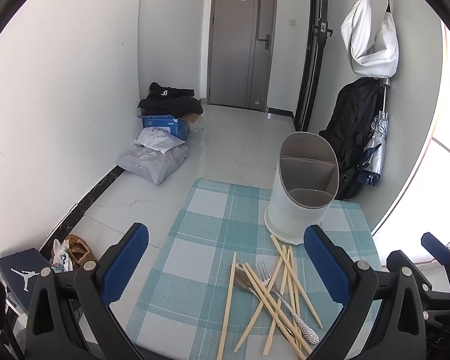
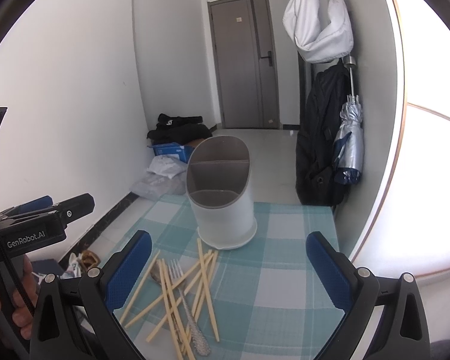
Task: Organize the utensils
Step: 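Lower the right tool onto the pile and grasp one wooden chopstick, then lift the chopstick with the right tool away from the pile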
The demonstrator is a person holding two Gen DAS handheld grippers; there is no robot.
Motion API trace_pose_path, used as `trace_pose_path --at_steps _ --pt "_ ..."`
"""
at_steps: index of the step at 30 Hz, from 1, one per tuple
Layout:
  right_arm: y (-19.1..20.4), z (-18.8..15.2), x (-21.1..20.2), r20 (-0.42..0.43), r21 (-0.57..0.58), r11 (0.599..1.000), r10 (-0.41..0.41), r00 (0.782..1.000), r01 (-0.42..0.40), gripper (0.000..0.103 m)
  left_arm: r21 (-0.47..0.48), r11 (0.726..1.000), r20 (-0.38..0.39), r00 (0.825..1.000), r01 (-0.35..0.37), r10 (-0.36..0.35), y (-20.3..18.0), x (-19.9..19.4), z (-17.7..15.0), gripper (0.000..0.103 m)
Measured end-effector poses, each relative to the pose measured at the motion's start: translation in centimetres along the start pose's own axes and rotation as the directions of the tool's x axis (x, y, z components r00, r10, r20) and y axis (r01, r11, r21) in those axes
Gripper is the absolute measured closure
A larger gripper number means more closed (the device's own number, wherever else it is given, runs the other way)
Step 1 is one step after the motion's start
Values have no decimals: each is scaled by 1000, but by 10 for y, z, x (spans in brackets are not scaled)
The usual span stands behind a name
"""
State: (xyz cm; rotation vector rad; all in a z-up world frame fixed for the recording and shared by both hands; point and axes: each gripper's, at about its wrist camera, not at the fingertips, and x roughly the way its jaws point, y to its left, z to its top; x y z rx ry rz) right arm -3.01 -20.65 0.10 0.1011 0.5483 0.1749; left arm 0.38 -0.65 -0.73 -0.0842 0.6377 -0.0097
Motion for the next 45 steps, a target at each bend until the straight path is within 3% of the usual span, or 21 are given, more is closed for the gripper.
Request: trace_pose_path --at_steps 7,12,19,21,23,26,29,34,36,39,41,45 --pt "-1 -1 6 -26 8 1000 -1 1000 1 0 -10 1000 -42 999 27 -27 1 6 -1 1" --pt "1 -4 23 -87 -8 1000 -1 996 0 0 -29 998 -118 991 60 -63 9 17 -5 1" --pt "18 -6 75 -235 -89 993 57 970 -80 2 -91 993 -275 957 72 -94 35 48 -15 1" --pt "24 -9 98 -289 -107 989 63 955 -98 7 -120 990 -299 948 73 -106 43 54 -16 1" --pt "31 -13 123 -344 -112 987 66 937 -111 19 -159 983 -317 939 87 -134 52 60 -15 1" --pt "36 -20 155 -402 -88 989 77 912 -123 31 -187 981 -327 938 57 -117 63 67 -14 1" --pt "43 -28 179 -438 -83 989 72 896 -120 40 -231 971 -355 925 52 -134 75 77 -14 1" --pt "55 -39 201 -448 -116 991 6 894 -65 52 -286 957 -398 904 39 -156 87 89 -17 1" --pt "61 -40 202 -423 -157 987 -37 906 -33 55 -301 953 -408 898 38 -165 90 92 -17 1" --pt "67 -41 202 -407 -203 979 -77 910 -8 70 -305 952 -414 895 38 -169 92 93 -17 1" --pt "67 -42 206 -424 -209 978 -78 902 -14 90 -302 953 -416 894 40 -169 91 93 -17 1" --pt "64 -43 204 -439 -191 981 -60 896 -29 98 -295 954 -414 893 48 -173 92 95 -16 1"
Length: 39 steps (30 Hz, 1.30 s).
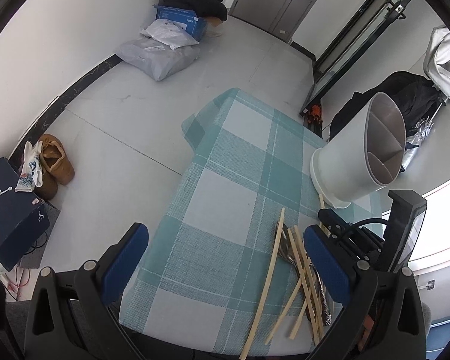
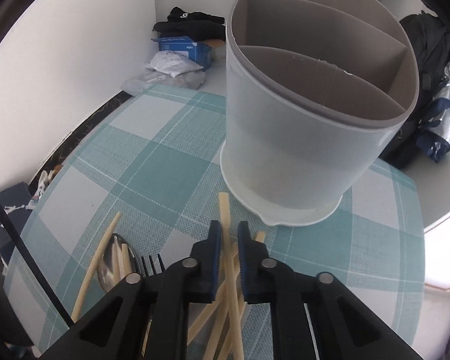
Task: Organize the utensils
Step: 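Lift the chopstick with the right tool away from the pile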
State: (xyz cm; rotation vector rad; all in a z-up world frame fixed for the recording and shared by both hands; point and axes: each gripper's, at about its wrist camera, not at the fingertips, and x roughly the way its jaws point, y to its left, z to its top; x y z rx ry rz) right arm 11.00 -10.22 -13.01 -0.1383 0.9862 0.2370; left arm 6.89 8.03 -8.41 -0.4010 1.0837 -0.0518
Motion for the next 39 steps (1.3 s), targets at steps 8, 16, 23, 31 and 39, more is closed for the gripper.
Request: trace_pose_path --at_steps 8,16,23,31,39 --pt "-22 -4 -30 37 92 993 67 997 -70 98 54 998 -28 999 -26 27 -5 7 -5 1" --pt "-80 -23 -49 48 345 909 232 972 -234 98 168 984 -105 992 -56 75 -23 24 -21 1" --pt "-118 -40 -53 77 473 825 311 947 -309 98 253 961 -156 975 -116 159 -34 42 -32 1" --pt "-148 -40 -75 163 523 760 356 920 -387 98 295 933 -150 955 -204 256 -35 58 -30 1" --pt "-157 -46 -79 192 504 768 347 918 -396 98 356 912 -164 948 -203 274 -49 72 -35 21"
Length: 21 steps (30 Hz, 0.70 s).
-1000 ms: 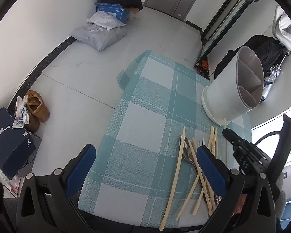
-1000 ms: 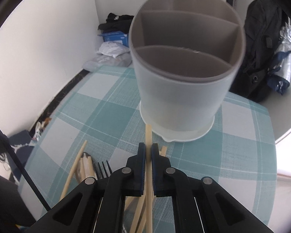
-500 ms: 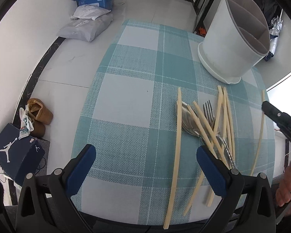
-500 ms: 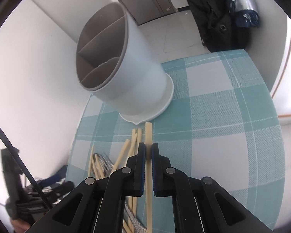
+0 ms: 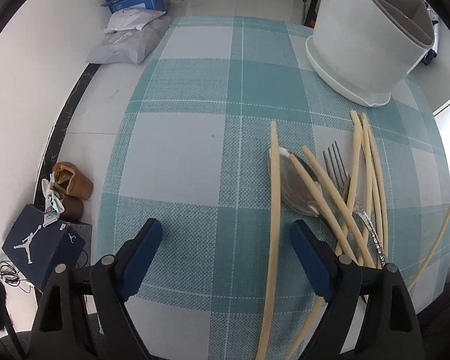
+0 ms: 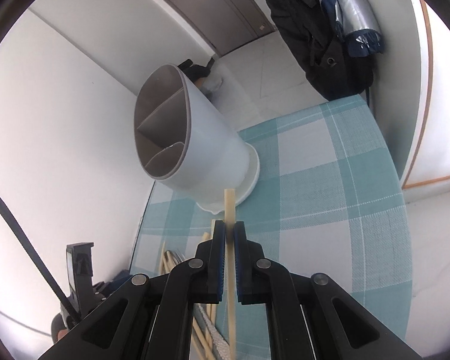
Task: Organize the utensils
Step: 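Lift the chopstick with the right tool away from the pile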
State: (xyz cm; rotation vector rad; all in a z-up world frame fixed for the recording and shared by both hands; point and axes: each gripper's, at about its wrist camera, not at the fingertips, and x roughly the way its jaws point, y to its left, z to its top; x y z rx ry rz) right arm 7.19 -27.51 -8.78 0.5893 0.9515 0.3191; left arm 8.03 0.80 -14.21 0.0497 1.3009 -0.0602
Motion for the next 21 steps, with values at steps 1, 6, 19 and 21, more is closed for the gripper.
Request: trace_pose_path --at_steps 1,6,19,21 --pt "0 -2 -2 4 -1 1000 -1 1000 1 98 4 1000 2 1000 5 -5 -2 0 1 22" --pt "6 -4 -10 32 -37 999 3 999 -1 98 26 1000 24 1000 13 -14 -8 -2 6 41" --pt "14 0 -14 74 -85 996 7 997 -1 98 61 998 40 999 -9 6 -13 2 23 64" --pt "16 0 -14 80 -89 996 9 997 -2 98 81 997 42 999 -21 18 -14 3 27 64"
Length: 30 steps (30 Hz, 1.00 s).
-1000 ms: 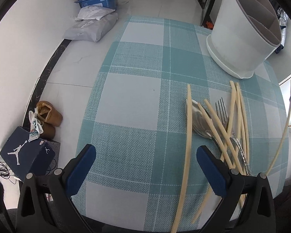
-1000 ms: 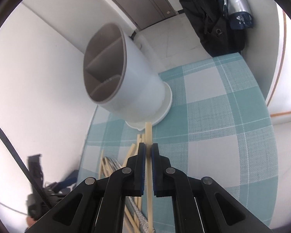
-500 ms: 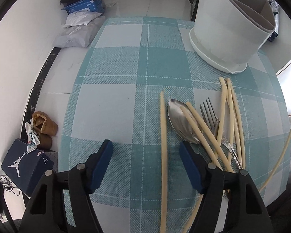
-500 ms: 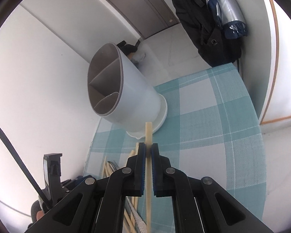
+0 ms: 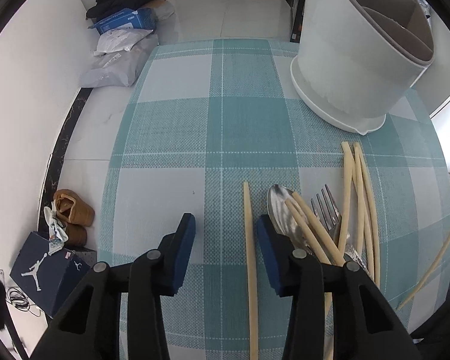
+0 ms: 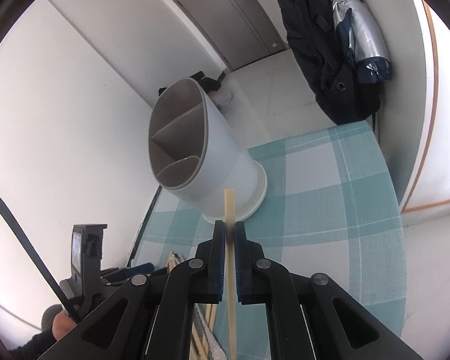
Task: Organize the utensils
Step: 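Lift the chopstick with the right tool away from the pile, then carry the chopstick over the caddy and open the right tool to drop it in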
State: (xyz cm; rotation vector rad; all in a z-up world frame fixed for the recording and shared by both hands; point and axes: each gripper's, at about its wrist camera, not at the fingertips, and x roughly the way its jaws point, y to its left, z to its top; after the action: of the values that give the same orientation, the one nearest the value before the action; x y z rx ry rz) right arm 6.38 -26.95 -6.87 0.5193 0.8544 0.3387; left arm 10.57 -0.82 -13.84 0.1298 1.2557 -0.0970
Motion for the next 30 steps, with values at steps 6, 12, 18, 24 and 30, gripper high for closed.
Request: trace_pose_path --at_steps 6,12,18,24,30 --pt "-1 1 1 8 5 1000 1 1000 -1 98 -14 999 -6 999 52 -52 1 3 8 97" --pt "-2 4 -2 25 -4 1000 -3 1000 3 98 -59 996 0 998 66 -66 0 3 13 101" --pt "12 1 -8 60 -72 997 -18 998 22 98 -191 972 181 978 135 -101 18 -35 12 101" --pt "36 -10 -19 116 -173 984 -14 993 34 98 -202 960 423 901 192 -91 16 -99 -6 102" --pt "58 -22 -24 168 -231 971 -19 986 58 98 -168 953 532 837 251 -127 15 -136 -19 102"
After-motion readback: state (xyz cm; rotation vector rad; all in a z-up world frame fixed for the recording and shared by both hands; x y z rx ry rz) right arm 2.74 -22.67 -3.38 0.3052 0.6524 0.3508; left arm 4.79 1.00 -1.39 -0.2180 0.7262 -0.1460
